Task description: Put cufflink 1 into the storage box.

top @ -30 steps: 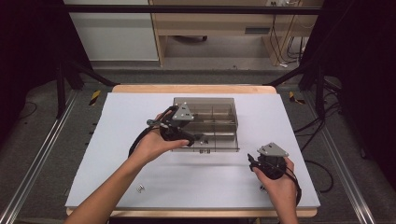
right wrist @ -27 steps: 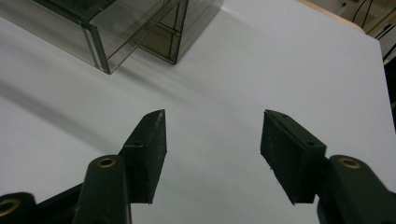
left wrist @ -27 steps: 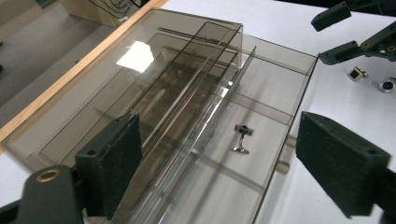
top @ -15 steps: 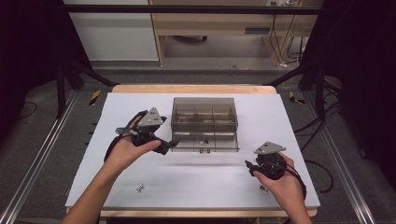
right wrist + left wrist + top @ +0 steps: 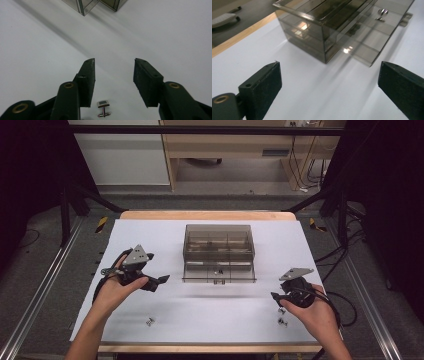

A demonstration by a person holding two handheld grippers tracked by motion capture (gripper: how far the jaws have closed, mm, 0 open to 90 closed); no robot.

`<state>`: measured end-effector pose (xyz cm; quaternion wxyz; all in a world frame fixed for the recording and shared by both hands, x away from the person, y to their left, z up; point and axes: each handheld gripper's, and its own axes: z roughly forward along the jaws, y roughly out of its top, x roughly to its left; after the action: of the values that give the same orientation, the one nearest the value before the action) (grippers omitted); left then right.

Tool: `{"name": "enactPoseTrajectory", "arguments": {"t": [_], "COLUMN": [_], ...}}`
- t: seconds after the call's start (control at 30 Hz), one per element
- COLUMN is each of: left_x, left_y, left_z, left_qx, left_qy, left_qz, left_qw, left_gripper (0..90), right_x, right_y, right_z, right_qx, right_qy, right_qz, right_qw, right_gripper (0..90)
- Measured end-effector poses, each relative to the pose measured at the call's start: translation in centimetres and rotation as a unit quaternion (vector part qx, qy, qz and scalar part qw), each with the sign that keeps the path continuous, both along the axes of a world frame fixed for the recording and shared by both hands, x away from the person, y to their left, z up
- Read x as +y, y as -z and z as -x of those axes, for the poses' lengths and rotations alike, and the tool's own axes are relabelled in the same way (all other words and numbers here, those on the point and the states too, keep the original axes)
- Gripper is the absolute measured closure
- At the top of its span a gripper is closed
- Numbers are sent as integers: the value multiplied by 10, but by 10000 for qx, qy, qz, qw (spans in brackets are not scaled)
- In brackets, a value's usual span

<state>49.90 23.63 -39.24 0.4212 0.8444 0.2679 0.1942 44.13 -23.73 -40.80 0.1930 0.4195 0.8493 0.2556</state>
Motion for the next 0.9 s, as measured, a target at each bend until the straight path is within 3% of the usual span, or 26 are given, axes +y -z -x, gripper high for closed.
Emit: {"name": "enactPoseTrajectory", "arguments": {"t": [0.07, 0.27, 0.33, 0.43, 0.67, 0.9], "left_x": [3, 9, 12, 17, 31, 38], "left_y": [1, 7, 9, 12, 18, 17], "left_z": [1, 5, 6, 8, 8, 9], "left_qx": [14, 21, 25, 53, 196, 176], "left_qy": [-25, -201, -259, -297, -349, -456], "left_qz": [117, 91, 36, -13, 12, -34], "left_qw": [9999, 9998, 9997, 9995, 9992, 9988], "left_gripper": [50, 57, 59, 60, 62, 63], "right_x": [-1, -8, -10, -14, -19, -18], "right_y": [-3, 1, 4, 11, 20, 30], "right_z": [1, 12, 16, 23, 39, 47], "right_qx": [-11, 118, 201, 317, 461, 617], "right_qy": [-20, -240, -202, -293, -363, -538], "right_qz": [37, -84, -62, 59, 64, 162], "right_qw": [10000, 9996, 9996, 9990, 9983, 9965], "right_gripper": [584, 704, 725, 733, 731, 723]}}
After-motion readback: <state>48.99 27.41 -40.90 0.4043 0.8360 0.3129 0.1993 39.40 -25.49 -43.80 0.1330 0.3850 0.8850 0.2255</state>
